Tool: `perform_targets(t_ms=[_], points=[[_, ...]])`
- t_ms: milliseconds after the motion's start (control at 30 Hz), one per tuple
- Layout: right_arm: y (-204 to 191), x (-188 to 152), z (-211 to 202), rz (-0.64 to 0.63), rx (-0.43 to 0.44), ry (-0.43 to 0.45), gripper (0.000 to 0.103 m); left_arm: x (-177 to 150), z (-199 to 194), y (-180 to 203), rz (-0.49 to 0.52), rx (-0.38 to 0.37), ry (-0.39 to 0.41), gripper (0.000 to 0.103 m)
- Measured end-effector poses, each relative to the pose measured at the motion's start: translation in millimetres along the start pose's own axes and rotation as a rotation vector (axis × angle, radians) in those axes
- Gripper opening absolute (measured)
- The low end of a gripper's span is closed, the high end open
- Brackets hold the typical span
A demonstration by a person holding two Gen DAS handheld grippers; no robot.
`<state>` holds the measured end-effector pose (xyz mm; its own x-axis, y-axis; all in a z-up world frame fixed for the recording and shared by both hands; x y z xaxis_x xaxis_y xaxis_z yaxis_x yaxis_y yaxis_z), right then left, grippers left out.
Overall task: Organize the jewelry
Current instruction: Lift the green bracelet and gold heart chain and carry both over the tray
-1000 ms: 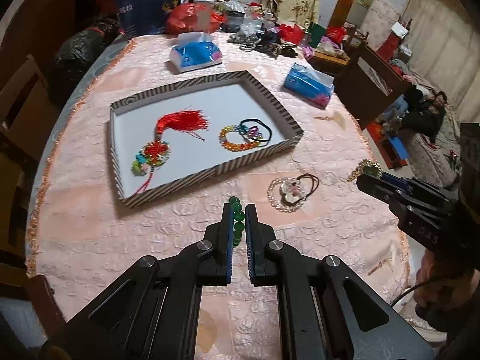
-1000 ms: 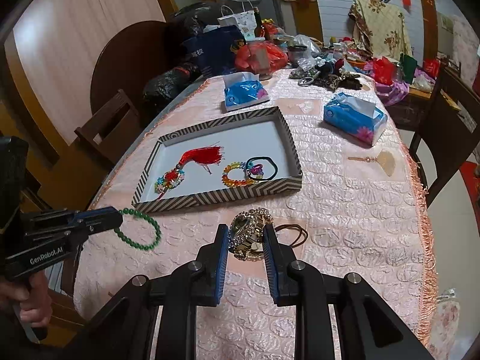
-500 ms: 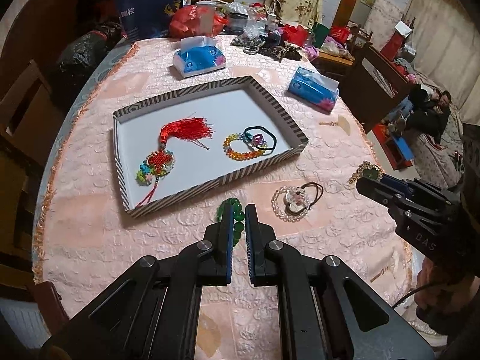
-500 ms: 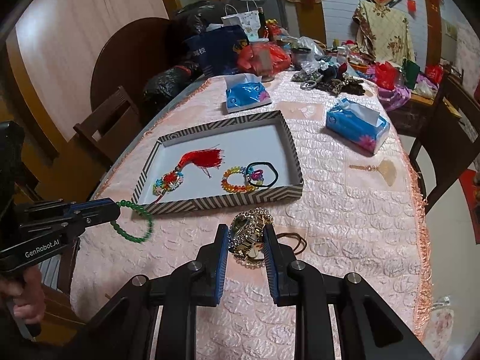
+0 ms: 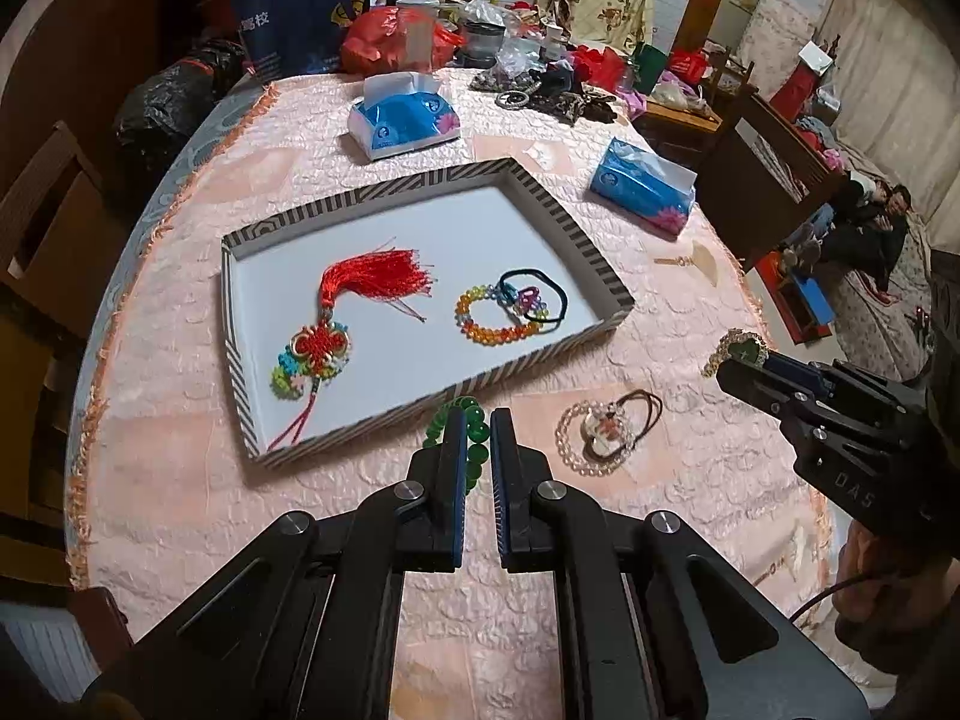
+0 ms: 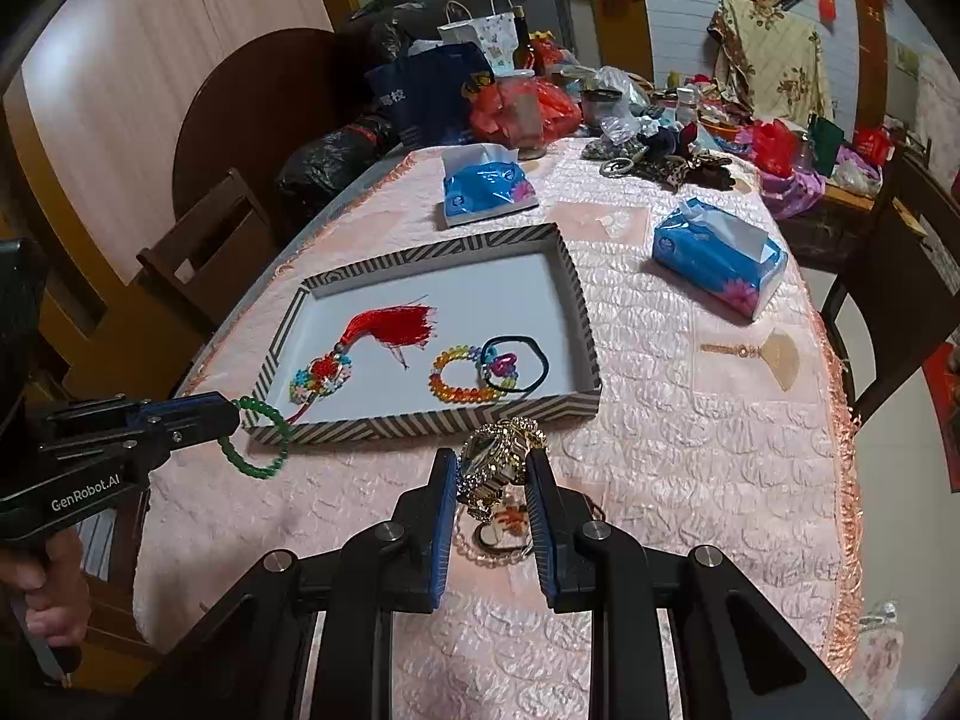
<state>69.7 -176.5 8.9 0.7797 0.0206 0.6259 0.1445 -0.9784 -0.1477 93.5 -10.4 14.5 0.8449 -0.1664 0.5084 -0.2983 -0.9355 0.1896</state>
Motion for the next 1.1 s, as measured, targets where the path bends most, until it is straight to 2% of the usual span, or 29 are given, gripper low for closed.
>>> perform_targets(t_ms=[200, 400, 700, 867, 1100], points=[[4, 13, 12, -0.004, -0.031, -0.001, 0.022, 20, 11, -8, -0.012, 0.007, 0.003, 0.006], [3, 31, 29, -0.006, -0.009, 0.001, 0.022, 45, 25, -22, -0.046, 0.002, 0.025, 0.006], [-8, 61, 75, -0.008, 0.052, -0.033, 0.022, 66, 73, -40, -0.08, -0.077, 0.039, 0.006], [-14, 70, 114, 0.007, 0.092, -0.08, 0.022, 66, 107, -52, -0.109, -0.115, 0.008, 0.006], [-22, 56, 166, -0.013, 0.117, -0.177, 0.022, 48, 137, -74, -0.132, -0.074, -0.042, 0.006]])
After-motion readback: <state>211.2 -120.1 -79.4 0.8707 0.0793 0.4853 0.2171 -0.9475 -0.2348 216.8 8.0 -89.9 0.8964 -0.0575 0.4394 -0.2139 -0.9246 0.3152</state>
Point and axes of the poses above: each gripper's, at about its wrist camera, not at the fingertips, and z roughly the way its jaws point, y to its right, x to its top, the point moved 6 cm from there along z, roughly the way its jaws point, and after that the axes turned 5 degrees about -x, right-handed, at the moved point
